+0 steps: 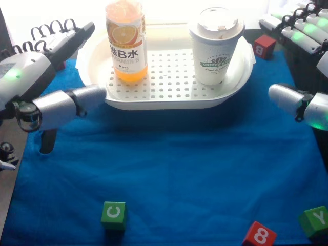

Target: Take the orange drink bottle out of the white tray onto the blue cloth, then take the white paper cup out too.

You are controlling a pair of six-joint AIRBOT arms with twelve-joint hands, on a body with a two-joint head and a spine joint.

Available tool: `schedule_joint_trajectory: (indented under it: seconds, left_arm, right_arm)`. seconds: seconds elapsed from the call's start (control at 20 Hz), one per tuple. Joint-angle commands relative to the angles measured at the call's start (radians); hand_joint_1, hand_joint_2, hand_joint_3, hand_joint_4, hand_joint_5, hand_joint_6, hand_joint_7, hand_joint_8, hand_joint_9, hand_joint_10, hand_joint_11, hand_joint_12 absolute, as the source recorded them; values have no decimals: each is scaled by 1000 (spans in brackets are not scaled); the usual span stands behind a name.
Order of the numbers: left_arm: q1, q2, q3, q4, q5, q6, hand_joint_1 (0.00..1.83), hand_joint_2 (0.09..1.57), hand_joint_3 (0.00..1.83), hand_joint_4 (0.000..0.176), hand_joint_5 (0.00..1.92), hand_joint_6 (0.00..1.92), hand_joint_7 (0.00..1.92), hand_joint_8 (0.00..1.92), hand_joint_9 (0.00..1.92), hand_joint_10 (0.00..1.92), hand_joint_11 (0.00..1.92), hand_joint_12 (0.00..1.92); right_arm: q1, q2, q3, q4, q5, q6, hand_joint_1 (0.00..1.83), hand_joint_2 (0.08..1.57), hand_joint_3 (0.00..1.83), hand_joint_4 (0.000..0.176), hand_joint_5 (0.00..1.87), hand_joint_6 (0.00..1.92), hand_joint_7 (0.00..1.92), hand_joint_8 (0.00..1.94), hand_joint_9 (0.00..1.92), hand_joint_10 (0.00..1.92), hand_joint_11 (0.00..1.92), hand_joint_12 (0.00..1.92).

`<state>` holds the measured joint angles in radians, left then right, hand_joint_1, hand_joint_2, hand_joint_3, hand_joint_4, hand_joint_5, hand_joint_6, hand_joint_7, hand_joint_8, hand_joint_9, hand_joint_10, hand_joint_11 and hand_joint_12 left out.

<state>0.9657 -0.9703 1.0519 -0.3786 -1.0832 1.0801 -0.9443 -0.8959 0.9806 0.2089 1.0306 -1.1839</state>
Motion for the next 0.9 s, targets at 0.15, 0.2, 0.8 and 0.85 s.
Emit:
schedule_joint_trajectory:
  seconds: [0.15,0.2,0.8,0.85]
  left_arm:
    - [-21,-11,24,-18,-124,-3,406,1328,7,72,0,0,0,0,0,0,20,29]
    - [-30,-19,35,-29,-120,-3,428,1315,0,74,0,0,0,0,0,0,3,16]
    - [-311,-196,305,-102,264,58,443,1048,0,152,0,0,0,0,0,0,0,0]
    - [-326,-211,322,-105,280,58,507,1011,0,171,0,0,0,0,0,0,0,0]
  right_arm:
    - [21,-4,16,-5,104,-2,23,1386,36,0,0,0,0,0,0,0,0,0]
    - [24,-6,20,-5,96,-2,48,1385,28,0,0,0,0,0,0,0,0,0]
    - [27,-14,27,-11,81,-2,70,1386,2,0,0,0,0,0,0,0,0,0]
    - [27,-14,27,-11,81,-2,92,1379,0,0,0,0,0,0,0,0,0,0]
